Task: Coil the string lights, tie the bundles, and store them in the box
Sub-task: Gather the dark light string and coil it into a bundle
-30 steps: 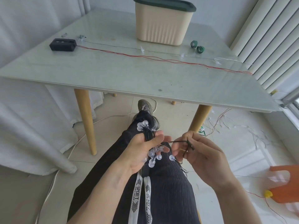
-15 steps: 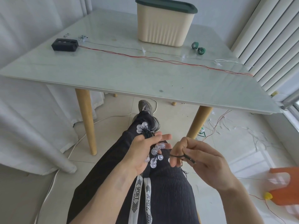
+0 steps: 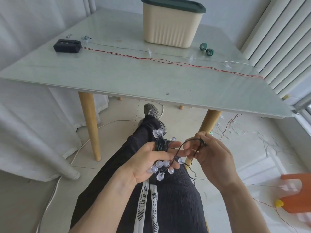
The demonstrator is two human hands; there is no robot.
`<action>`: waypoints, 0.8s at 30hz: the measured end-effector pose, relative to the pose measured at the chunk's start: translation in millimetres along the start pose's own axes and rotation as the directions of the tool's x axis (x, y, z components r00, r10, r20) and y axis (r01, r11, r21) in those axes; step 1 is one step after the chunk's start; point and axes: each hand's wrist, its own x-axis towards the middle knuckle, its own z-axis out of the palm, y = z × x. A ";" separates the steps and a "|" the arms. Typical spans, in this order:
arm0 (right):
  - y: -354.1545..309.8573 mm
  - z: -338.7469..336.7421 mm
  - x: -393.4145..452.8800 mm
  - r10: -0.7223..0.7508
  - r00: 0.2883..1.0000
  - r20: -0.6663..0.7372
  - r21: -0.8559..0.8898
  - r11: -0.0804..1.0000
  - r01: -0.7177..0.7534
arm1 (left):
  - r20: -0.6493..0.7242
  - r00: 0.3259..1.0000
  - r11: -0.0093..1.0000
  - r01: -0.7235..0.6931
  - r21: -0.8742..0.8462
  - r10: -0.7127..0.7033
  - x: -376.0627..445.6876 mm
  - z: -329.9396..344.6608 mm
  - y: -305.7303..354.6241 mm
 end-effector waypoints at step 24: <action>14.2 -3.8 0.7 -0.018 0.999 -0.028 -0.558 0.830 -0.001 | 0.036 0.996 0.974 -0.069 -0.217 0.079 -7.0 9.8 6.8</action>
